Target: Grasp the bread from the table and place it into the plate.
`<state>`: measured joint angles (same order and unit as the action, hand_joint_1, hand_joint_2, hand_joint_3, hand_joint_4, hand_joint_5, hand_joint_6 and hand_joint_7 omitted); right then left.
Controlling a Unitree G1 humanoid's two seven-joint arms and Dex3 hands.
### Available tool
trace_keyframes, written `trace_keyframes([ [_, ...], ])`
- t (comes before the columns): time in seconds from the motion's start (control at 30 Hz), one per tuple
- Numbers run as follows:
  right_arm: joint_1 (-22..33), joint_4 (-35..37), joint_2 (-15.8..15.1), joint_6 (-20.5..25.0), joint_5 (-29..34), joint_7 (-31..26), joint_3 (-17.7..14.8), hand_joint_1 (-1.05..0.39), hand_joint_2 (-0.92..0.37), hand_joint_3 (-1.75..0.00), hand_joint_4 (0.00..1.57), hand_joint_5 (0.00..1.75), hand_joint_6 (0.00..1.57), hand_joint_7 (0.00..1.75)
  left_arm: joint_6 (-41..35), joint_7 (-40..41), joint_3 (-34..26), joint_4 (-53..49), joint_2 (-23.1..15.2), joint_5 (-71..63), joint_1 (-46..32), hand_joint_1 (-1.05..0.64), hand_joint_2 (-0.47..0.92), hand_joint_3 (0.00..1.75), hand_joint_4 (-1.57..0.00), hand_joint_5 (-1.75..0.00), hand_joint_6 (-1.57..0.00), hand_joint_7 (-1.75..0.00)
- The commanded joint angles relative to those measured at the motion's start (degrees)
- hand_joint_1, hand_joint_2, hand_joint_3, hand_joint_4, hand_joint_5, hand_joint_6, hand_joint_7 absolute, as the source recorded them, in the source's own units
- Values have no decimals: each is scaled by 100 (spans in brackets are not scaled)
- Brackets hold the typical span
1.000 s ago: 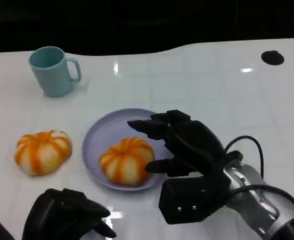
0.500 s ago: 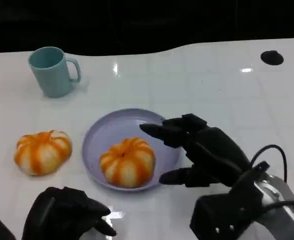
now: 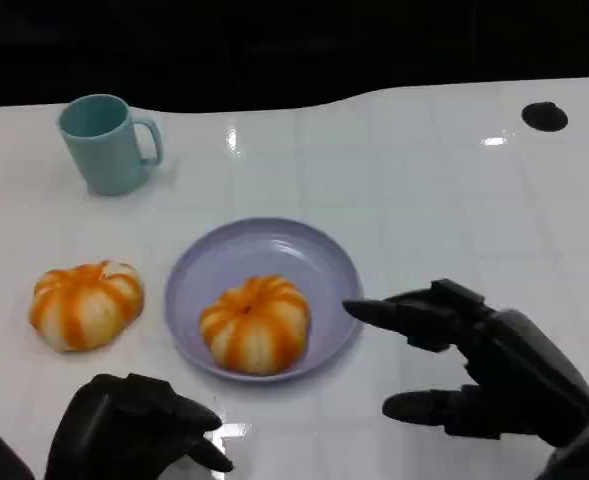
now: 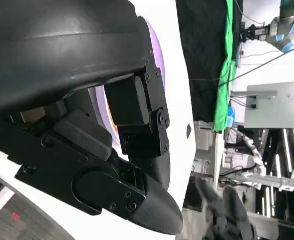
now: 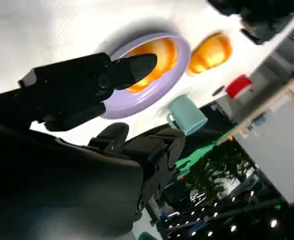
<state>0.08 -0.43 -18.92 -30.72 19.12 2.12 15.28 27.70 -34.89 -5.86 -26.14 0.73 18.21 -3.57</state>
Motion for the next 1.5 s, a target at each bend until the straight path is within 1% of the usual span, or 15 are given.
trace_keyframes([
  [0.03,430,-206,64,-155,-573,156,-198,-11,-91,-4,41,97,70,16,17,87,-16,46,-84,-47,-29,-105,79,0,-157,-36,-157,-13],
  [0.1,599,-264,146,-182,-759,205,-226,-5,-90,-10,39,120,74,24,22,97,-20,51,-92,-50,-29,-105,79,1,-157,-37,-157,-13],
  [0.13,649,-279,187,-182,-810,215,-239,-3,-86,-21,37,134,68,46,17,86,-21,51,-92,-34,-28,-105,79,1,-157,-37,-157,-13],
  [0.17,688,-261,237,-196,-856,216,-249,-2,-80,-34,37,141,60,68,20,76,-20,50,-93,-25,-27,-105,79,0,-157,-37,-157,-13],
  [0.2,713,-248,277,-200,-892,227,-259,-1,-72,-52,36,149,53,89,16,72,-18,57,-95,-20,-30,-105,79,0,-157,-37,-157,-13],
  [0.23,742,-232,326,-177,-934,234,-269,0,-63,-73,36,155,47,106,16,71,-18,64,-95,-17,-35,-105,79,0,-157,-37,-157,-13],
  [0.3,777,-205,390,-154,-984,259,-291,2,-55,-93,40,157,47,117,20,64,-19,69,-94,-8,-44,-105,79,0,-157,-37,-157,-13],
  [0.4,799,-97,473,-123,-1302,416,-308,0,-56,-103,48,152,53,117,2,56,-17,101,-94,7,-67,-105,78,0,-157,-37,-157,-13],
  [0.47,814,-20,533,-51,-1488,510,-344,-2,-59,-103,57,152,58,120,-14,51,-14,129,-90,23,-92,-105,78,0,-157,-37,-157,-13],
  [0.53,815,54,578,-40,-1531,546,-394,-4,-63,-101,67,155,64,125,-18,49,-10,163,-90,26,-121,-105,78,0,-157,-37,-157,-13],
  [0.63,775,143,606,-70,-1481,576,-463,-5,-65,-104,73,167,67,136,-5,50,-7,206,-91,21,-152,-105,78,0,-157,-37,-157,-13],
  [0.73,720,239,619,-123,-1446,616,-509,-7,-62,-108,75,173,69,142,-24,67,0,255,-92,10,-184,-105,78,0,-157,-37,-157,-13],
  [0.9,707,287,655,-35,-1445,655,-554,-9,-56,-118,76,175,69,146,-51,94,11,298,-97,-16,-216,-105,79,0,-157,-37,-157,-13],
  [1.03,699,307,688,10,-1460,695,-588,-10,-53,-122,78,175,68,149,-38,31,1,246,-92,33,-185,-105,78,0,-157,-37,-157,-12],
  [1.5,741,239,780,77,-1390,842,-588,-8,-52,-123,76,175,65,151,-41,43,-7,231,-96,33,-164,-105,78,0,-157,-36,-157,-11],
])
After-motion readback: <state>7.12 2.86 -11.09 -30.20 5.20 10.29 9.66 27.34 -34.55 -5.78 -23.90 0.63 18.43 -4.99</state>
